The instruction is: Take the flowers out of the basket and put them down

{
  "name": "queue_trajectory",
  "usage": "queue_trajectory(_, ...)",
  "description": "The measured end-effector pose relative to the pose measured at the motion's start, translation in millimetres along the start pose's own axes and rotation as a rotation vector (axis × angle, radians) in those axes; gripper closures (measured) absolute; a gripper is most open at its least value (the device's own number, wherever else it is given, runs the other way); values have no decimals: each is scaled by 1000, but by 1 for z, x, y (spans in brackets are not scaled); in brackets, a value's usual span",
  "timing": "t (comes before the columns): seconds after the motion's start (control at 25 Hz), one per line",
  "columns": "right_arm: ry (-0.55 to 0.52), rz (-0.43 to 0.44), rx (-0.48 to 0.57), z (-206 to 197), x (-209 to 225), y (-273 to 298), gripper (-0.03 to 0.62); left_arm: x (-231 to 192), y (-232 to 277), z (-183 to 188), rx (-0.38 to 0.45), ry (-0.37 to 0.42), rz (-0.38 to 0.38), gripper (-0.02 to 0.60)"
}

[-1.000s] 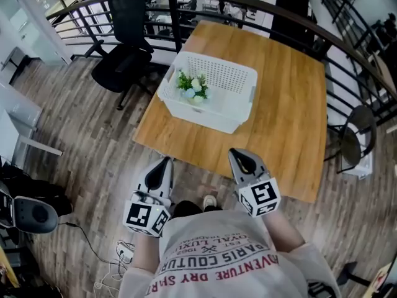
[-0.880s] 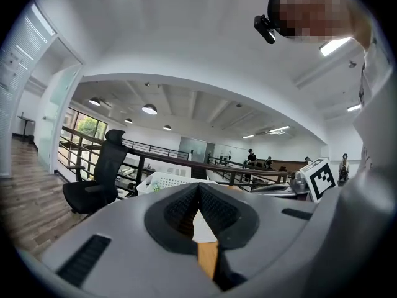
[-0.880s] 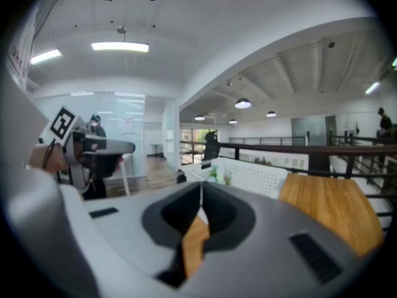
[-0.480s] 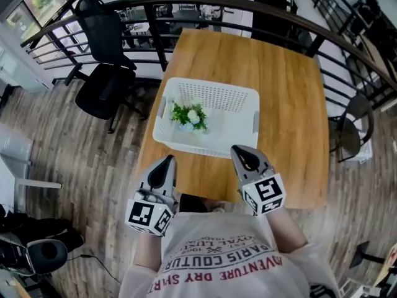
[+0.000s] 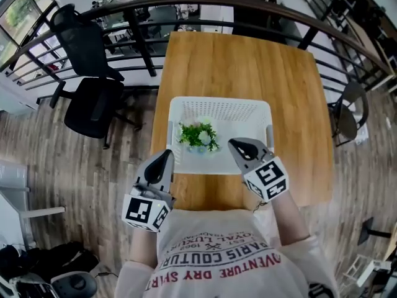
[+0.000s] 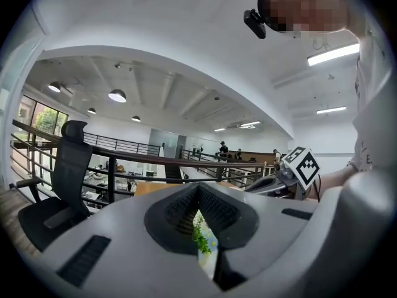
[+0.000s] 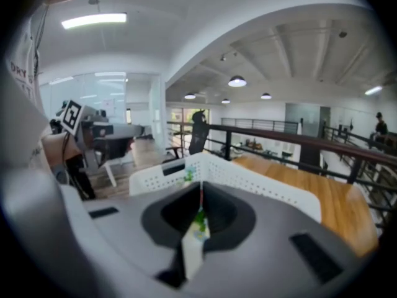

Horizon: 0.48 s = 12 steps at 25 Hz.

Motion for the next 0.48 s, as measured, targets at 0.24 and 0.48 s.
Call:
queue_trajectory(0.24, -108, 271, -265, -32, -15, 52, 406, -31, 19, -8, -39, 0, -50, 560)
queue_trajectory(0.48, -156, 286, -370, -37, -11, 83, 237, -53, 33, -18, -67, -25, -72, 560)
Point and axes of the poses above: the fingertips, and each gripper's own axes: y forward along the fingers, x to its right, z out of its top, the point moved 1 cm from there along -y, backward along the fingers, and after that the axes turned 13 degrees about -x, right-handed, at the moved point
